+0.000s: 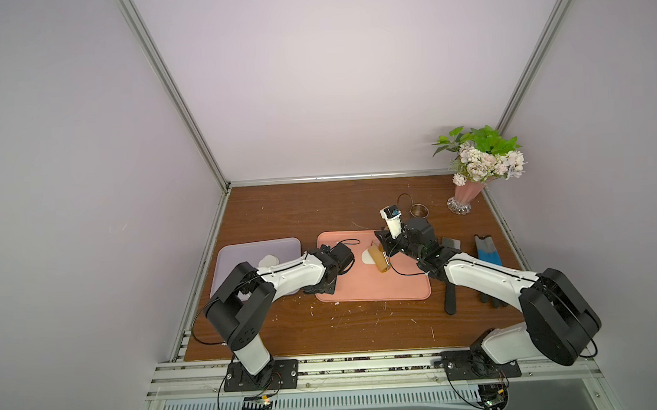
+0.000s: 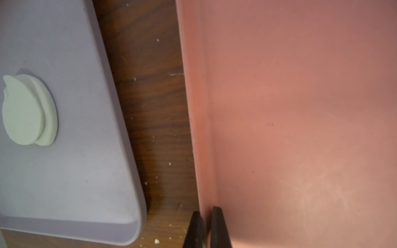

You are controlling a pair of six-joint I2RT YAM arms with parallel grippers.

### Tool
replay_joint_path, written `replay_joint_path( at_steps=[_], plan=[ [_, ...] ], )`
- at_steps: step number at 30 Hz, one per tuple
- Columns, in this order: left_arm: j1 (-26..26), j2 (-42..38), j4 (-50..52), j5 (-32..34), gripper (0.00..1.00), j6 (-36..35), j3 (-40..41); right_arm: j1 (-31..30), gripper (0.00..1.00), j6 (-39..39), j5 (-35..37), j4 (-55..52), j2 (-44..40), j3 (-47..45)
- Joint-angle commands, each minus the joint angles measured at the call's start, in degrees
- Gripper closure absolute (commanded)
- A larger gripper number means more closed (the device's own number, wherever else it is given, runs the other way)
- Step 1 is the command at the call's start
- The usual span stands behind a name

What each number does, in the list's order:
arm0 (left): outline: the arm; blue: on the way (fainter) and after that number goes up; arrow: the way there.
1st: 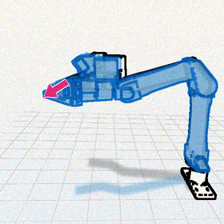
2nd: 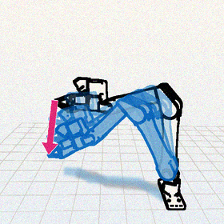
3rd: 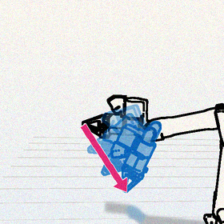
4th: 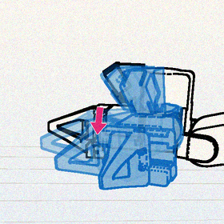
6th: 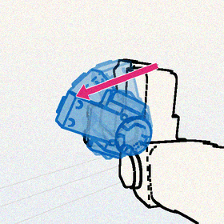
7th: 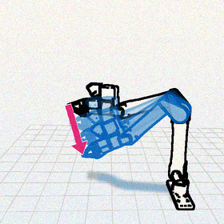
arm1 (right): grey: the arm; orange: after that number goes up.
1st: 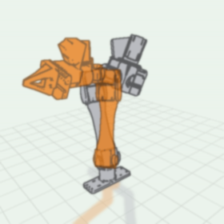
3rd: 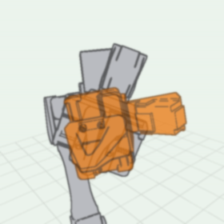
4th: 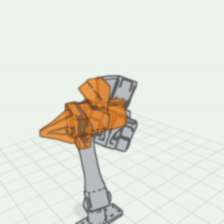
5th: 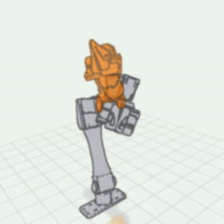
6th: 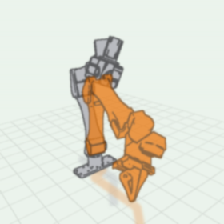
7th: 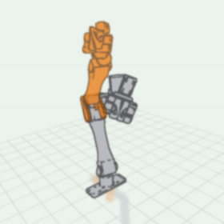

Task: Roll out the dumpling wrappers from the dough
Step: Flatten out the dough on the work surface.

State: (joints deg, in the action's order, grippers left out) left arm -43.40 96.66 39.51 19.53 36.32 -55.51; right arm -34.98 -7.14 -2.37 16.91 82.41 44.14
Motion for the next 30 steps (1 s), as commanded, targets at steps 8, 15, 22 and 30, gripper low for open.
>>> replay_joint_path(
  at_steps=[8,15,22,30],
  plan=[
    [0.2,0.9,0.8,-0.4,1.00,-1.2,1.2,1.2,1.00,-5.0,-2.5,-15.0,-5.8,6.4],
    [0.2,1.0,0.7,-0.4,1.00,-0.9,1.3,2.4,1.00,-4.2,-0.8,-13.2,-5.2,9.9],
    [0.2,1.0,0.7,-0.6,1.00,-0.6,1.3,3.1,1.00,-5.1,0.6,-7.9,-2.0,9.7],
    [0.2,1.5,0.7,-0.7,1.00,-0.7,1.0,2.8,1.00,-6.1,-1.7,-5.9,4.8,10.0]
  ],
)
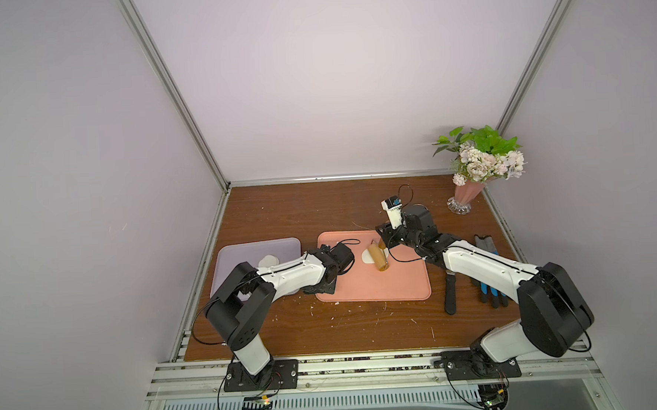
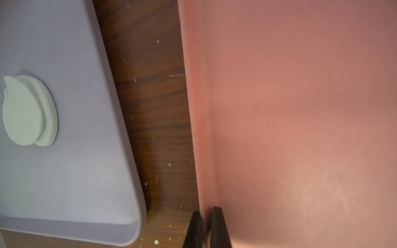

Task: Roll out the dumpling wrappers from the dough
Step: Flatten out the dough on the work surface.

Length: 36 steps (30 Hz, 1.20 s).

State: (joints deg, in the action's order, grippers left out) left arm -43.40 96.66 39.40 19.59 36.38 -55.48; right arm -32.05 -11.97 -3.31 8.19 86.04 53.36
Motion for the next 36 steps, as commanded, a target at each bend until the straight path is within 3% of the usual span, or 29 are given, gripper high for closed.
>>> replay_joint_path(
  at_steps=[1,16,21,36],
  plan=[
    [0.2,1.4,0.8,-0.9,1.00,-0.8,1.0,-0.3,1.00,-1.7,-1.2,3.4,1.7,-0.2],
    [0.2,1.3,0.9,-0.9,1.00,-1.2,0.9,-4.9,1.00,-3.8,0.7,7.3,2.6,-12.5],
    [0.2,1.2,0.9,-0.7,1.00,-1.2,1.0,-7.5,1.00,-1.6,3.3,4.0,3.4,-10.7],
    [0.2,0.8,0.9,-0.8,1.00,-1.1,1.3,-8.1,1.00,-2.9,0.9,1.6,8.0,-7.5]
  ],
)
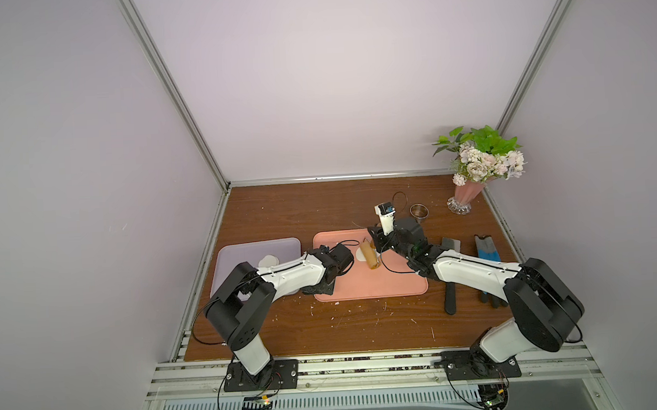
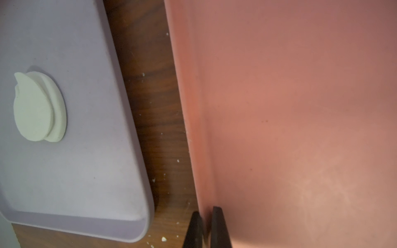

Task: Roll out the dumpling wrappers from the dough
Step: Flatten out the dough on the work surface.

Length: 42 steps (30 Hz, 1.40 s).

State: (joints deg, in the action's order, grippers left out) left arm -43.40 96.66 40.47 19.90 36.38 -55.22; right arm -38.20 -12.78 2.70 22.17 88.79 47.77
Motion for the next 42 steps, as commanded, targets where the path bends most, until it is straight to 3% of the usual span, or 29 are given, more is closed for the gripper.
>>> replay_joint_path(
  at_steps=[1,8,11,21,26,35,42],
  plan=[
    [0.2,0.8,-0.2,-1.0,1.00,-1.1,0.9,-2.1,1.00,-2.1,-5.1,-12.8,5.6,-1.7],
    [0.2,0.9,-0.4,-1.0,1.00,-1.1,0.9,-4.0,1.00,-1.1,-5.1,-15.7,6.4,0.2],
    [0.2,1.1,-0.3,-1.0,1.00,-1.1,0.8,-2.9,1.00,-4.1,-6.5,-15.0,5.9,0.4],
    [0.4,0.8,-0.1,-0.6,1.00,-0.6,2.0,6.9,1.00,-2.6,7.8,-18.9,0.6,-1.8],
    [0.5,1.2,-0.1,-0.6,1.00,-0.3,2.7,10.0,1.00,-2.0,11.0,-19.3,-1.9,-3.8],
    [0.6,1.2,-0.1,-0.7,1.00,-0.3,2.3,10.8,1.00,-0.8,11.5,-19.3,-2.5,-4.0],
    [0.6,0.8,-0.1,-1.0,1.00,0.0,2.2,10.6,1.00,-0.4,7.1,-19.6,-6.5,0.3]
  ],
)
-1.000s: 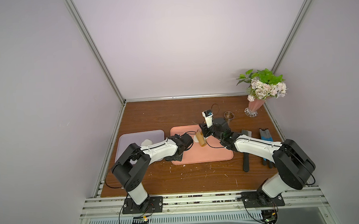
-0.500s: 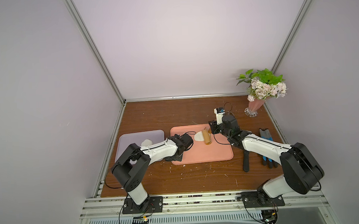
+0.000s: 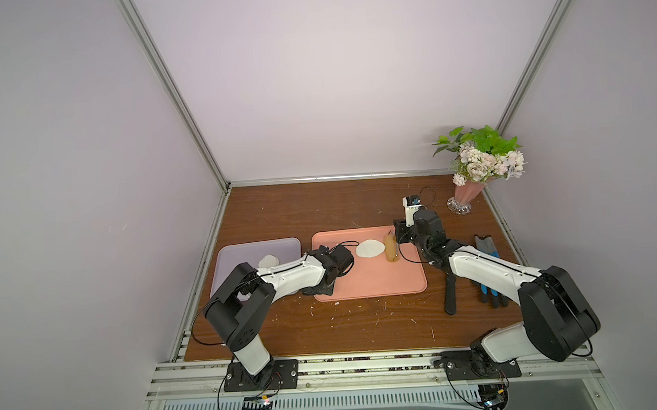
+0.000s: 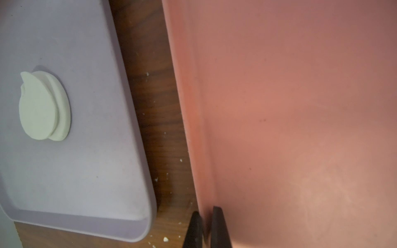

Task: Roll out the dumpling wrappers from the dough
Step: Flatten out the dough on the work surface.

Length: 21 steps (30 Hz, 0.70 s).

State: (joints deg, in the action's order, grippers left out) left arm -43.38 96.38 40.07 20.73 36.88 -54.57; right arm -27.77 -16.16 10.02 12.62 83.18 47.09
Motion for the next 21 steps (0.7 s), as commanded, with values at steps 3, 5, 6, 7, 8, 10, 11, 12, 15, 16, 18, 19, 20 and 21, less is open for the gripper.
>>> replay_joint_path(
  at_steps=[3,5,6,7,8,10,11,12,15,16,18,19,20,21],
  plan=[
    [0.6,1.1,0.3,-1.9,1.00,-0.6,1.6,0.2,1.00,3.8,-1.2,-11.7,-2.5,5.5],
    [0.5,1.0,0.3,-2.0,1.00,-0.5,1.5,0.2,1.00,4.1,-1.8,-12.3,-3.1,8.3],
    [0.6,1.1,0.3,-1.9,1.00,-0.6,1.5,0.2,1.00,4.0,-2.4,-12.4,-3.1,9.6],
    [0.6,1.0,0.3,-1.9,1.00,-0.6,1.4,0.2,1.00,3.8,-3.2,-12.1,-3.1,10.3],
    [0.6,1.0,0.3,-1.9,1.00,-0.5,1.4,0.2,1.00,3.3,-4.1,-11.5,-2.9,10.9],
    [0.6,1.1,0.3,-2.1,1.00,-0.4,1.3,0.1,1.00,2.4,-5.4,-10.1,-2.2,11.4],
    [0.6,1.2,0.3,-2.2,1.00,-0.3,1.3,0.1,1.00,2.1,-6.0,-9.2,-1.8,11.4],
    [0.6,1.2,0.3,-2.3,1.00,-0.3,1.2,0.1,1.00,1.7,-6.3,-8.4,-1.1,11.5],
    [0.6,1.3,0.3,-2.2,1.00,-0.5,1.0,-0.3,1.00,1.3,-7.6,-6.2,1.1,11.5],
    [0.6,1.2,0.3,-2.2,1.00,-0.6,1.0,-0.4,1.00,1.4,-7.8,-5.1,1.7,11.2],
    [0.6,1.4,0.3,-2.3,1.00,-0.5,0.9,-0.6,1.00,1.3,-9.5,-1.3,2.9,9.3],
    [0.6,1.4,0.3,-2.3,1.00,-0.6,0.9,-0.6,1.00,1.0,-10.6,1.3,3.2,8.0],
    [0.6,1.4,0.3,-2.4,1.00,-0.6,0.9,-0.6,1.00,0.4,-11.9,4.0,3.7,6.3],
    [0.6,1.4,0.3,-2.3,1.00,-0.6,0.8,-0.7,1.00,0.7,-12.3,4.9,4.4,5.4]
  ],
)
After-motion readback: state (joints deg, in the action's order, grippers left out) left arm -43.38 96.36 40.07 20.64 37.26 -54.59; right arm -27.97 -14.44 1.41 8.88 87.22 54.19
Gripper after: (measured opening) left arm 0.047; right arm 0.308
